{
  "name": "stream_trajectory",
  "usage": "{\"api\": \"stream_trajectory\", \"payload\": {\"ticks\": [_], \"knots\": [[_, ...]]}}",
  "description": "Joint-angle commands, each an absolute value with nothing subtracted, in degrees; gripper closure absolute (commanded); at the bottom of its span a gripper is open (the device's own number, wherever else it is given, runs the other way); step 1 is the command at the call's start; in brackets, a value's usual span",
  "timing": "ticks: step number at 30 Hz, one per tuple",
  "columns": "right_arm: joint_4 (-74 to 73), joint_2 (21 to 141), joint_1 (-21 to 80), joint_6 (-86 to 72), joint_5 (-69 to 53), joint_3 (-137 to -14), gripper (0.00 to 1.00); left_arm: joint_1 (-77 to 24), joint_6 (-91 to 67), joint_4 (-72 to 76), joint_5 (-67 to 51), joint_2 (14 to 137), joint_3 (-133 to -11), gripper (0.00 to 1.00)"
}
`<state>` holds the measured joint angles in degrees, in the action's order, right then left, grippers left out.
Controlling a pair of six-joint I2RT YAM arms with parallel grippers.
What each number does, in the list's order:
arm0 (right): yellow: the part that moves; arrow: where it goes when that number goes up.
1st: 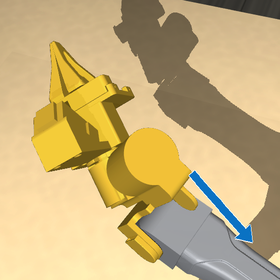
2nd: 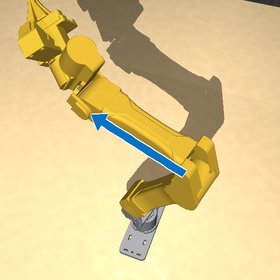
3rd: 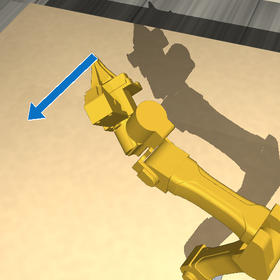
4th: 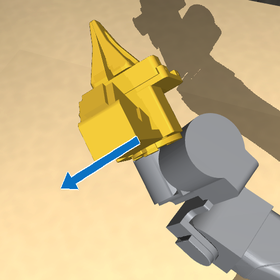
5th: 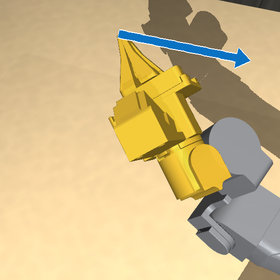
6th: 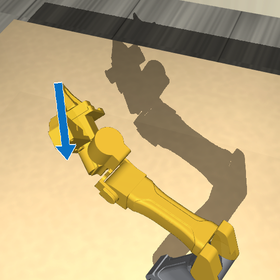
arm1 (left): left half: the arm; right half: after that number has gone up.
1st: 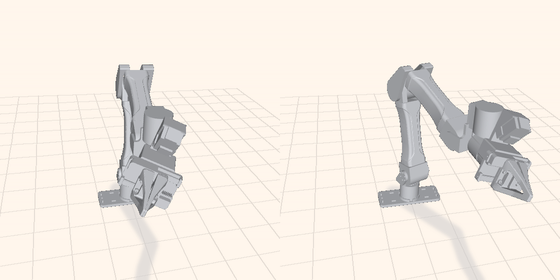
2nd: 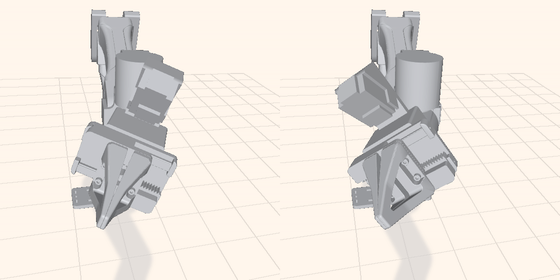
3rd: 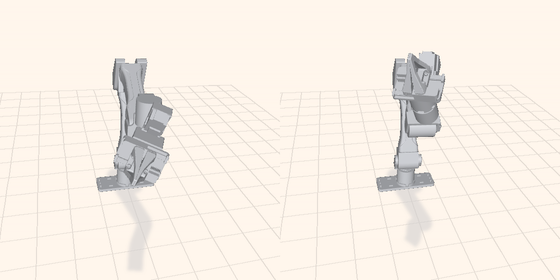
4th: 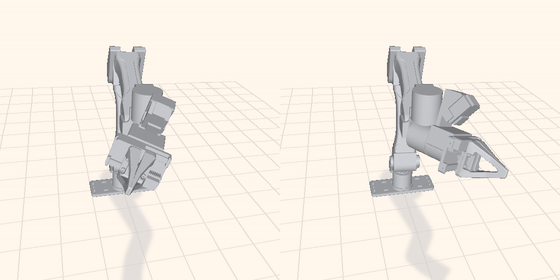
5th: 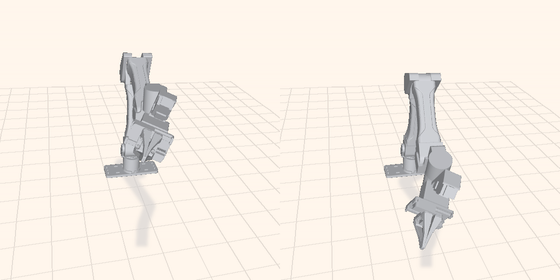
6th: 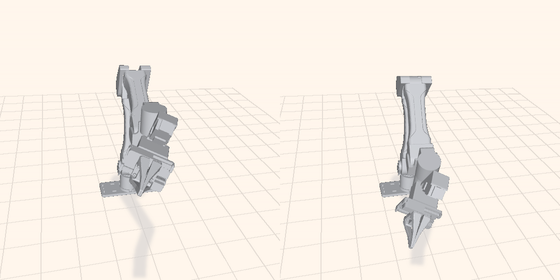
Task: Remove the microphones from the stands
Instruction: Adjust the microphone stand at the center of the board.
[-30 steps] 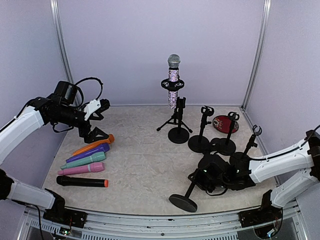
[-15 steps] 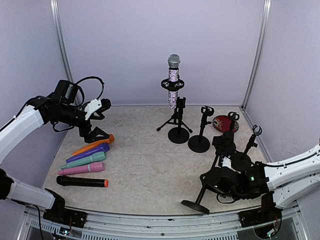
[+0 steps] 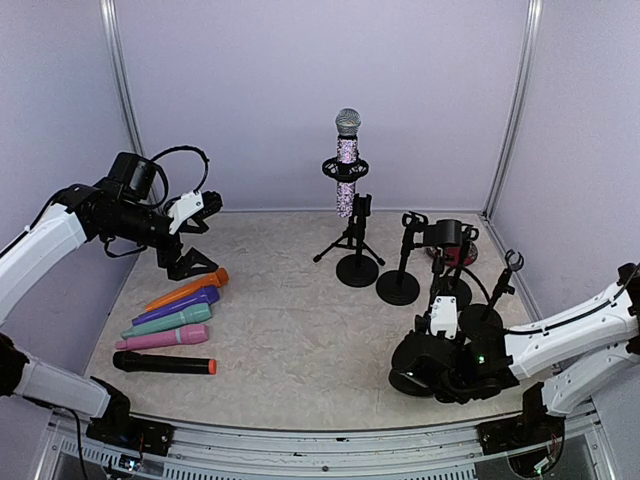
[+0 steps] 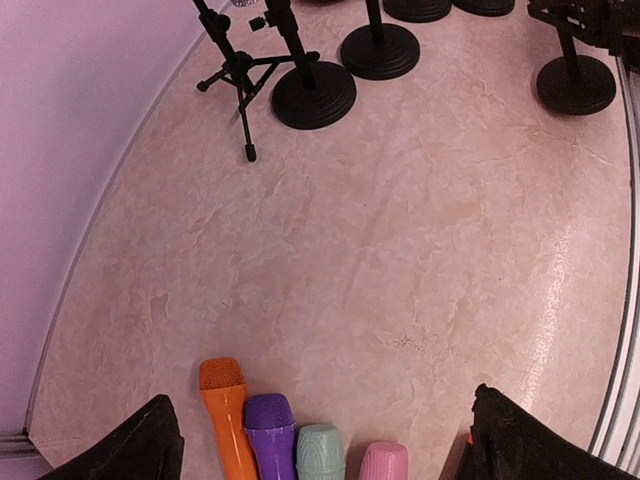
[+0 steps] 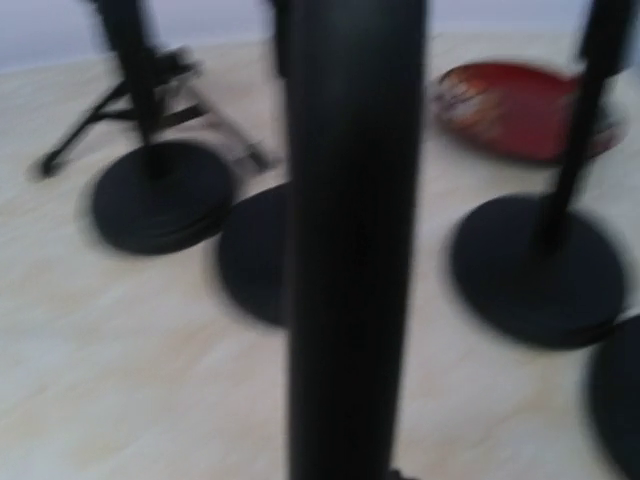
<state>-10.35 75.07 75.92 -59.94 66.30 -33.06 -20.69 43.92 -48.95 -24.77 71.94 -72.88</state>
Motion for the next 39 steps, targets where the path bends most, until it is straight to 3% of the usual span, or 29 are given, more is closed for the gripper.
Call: {"api": "stream_trajectory", "payload": {"ticks": [1, 3, 5, 6, 9, 15, 26, 39], "knots": [[-16.15, 82.02, 72.03, -64.81, 82.09, -34.94, 1.00, -21.18, 44.85, -49.94, -24.09, 72.84, -74.75, 0.02], [-41.36, 87.80, 70.74, -92.49, 85.70, -39.16, 1.00, -21.33, 44.87, -50.15, -23.69, 73.22, -75.05, 0.02], [-73.42, 98.77, 69.03, -135.00, 90.75, -44.13, 1.00, -21.61, 45.06, -50.47, -23.22, 73.51, -75.43, 0.02], [-78.02, 101.51, 68.55, -137.09, 91.66, -46.31, 1.00, -21.62, 45.08, -50.51, -23.14, 73.55, -75.68, 0.02], [-78.67, 111.65, 69.31, -131.48, 92.01, -53.50, 0.97, -21.71, 44.94, -50.36, -22.94, 73.57, -76.09, 0.02], [-78.66, 114.71, 71.99, -133.76, 92.10, -54.54, 0.52, -21.80, 45.38, -50.37, -22.18, 72.55, -74.93, 0.02], [-78.75, 106.38, 75.30, -134.81, 90.66, -49.16, 0.01, -22.51, 44.86, -49.99, -22.33, 72.82, -75.07, 0.01], [-78.75, 95.45, 84.57, -129.20, 82.59, -47.82, 0.00, -23.29, 44.69, -50.67, -21.72, 71.84, -75.06, 0.01]]}}
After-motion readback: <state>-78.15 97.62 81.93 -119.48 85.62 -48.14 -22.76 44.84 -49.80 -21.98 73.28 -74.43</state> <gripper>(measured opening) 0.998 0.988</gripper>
